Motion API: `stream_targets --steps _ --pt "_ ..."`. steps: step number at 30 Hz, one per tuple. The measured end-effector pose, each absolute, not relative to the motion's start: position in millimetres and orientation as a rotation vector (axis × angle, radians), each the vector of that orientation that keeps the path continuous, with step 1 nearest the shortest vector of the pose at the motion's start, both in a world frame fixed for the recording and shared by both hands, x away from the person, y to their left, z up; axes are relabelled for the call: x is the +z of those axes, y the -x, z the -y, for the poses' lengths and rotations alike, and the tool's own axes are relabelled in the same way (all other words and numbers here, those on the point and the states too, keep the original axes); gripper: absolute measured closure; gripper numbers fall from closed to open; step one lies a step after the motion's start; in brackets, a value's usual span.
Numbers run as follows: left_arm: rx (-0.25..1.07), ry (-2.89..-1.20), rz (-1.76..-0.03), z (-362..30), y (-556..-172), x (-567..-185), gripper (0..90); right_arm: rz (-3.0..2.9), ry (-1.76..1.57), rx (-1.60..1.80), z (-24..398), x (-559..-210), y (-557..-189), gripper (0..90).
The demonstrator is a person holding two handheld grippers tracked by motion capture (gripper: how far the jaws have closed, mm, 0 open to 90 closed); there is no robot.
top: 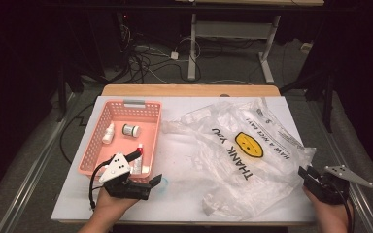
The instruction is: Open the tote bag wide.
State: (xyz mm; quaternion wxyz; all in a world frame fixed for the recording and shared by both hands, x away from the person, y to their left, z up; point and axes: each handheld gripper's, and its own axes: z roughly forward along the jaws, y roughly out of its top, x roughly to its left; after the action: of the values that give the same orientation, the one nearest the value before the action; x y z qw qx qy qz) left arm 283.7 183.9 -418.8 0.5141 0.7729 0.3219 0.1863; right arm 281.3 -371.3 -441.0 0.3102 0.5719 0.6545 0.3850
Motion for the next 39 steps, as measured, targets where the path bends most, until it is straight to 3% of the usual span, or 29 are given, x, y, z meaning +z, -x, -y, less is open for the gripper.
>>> stream_targets --steps 8,12,25,36,39 --pt "0.481 -1.894 -0.793 -186 -287 -422 0.0 -1.772 -1.31 1.111 333 -398 -279 51.5" --pt "0.476 -1.893 -0.778 -187 -286 -422 0.0 -1.807 -1.257 1.167 320 -388 -280 50.4" --pt "0.453 -1.892 -0.834 -193 -288 -421 0.0 -2.033 -1.136 1.288 247 -412 -322 49.5" --pt "0.452 -1.903 -0.84 -196 -289 -423 0.0 -2.175 -1.088 1.326 201 -428 -356 27.1" --pt "0.449 -1.895 -0.816 -197 -285 -421 0.0 -2.189 -1.071 1.313 191 -429 -361 16.8"
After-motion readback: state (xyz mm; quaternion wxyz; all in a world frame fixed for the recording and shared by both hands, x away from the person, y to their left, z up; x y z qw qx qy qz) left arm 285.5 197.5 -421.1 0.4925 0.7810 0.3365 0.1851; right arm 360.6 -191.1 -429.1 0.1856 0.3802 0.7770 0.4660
